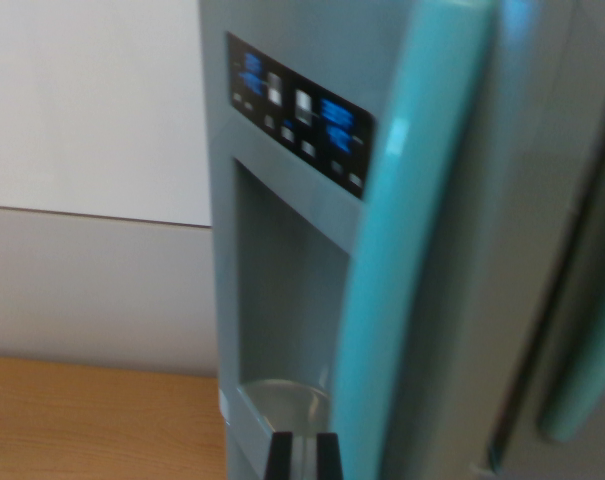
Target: Close fridge door
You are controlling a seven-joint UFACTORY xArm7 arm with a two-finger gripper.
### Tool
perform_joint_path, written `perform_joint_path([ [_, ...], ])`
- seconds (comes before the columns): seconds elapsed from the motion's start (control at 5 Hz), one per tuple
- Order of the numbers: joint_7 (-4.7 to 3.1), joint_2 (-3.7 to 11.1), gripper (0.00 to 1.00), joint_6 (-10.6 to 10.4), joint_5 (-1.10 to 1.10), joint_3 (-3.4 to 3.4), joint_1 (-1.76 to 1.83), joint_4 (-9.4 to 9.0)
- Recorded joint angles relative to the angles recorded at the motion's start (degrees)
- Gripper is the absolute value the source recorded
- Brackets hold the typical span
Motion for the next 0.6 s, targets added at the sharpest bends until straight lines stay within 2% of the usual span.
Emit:
perform_joint_path([
  [0.2, 0.0, 0.0, 1.0, 0.0, 0.0, 0.0, 0.0, 0.0],
  [0.4, 0.0, 3.77, 1.0, 0.0, 0.0, 0.77, 0.0, 2.96],
  [0.6, 0.0, 3.77, 1.0, 0.0, 0.0, 0.77, 0.0, 2.96],
])
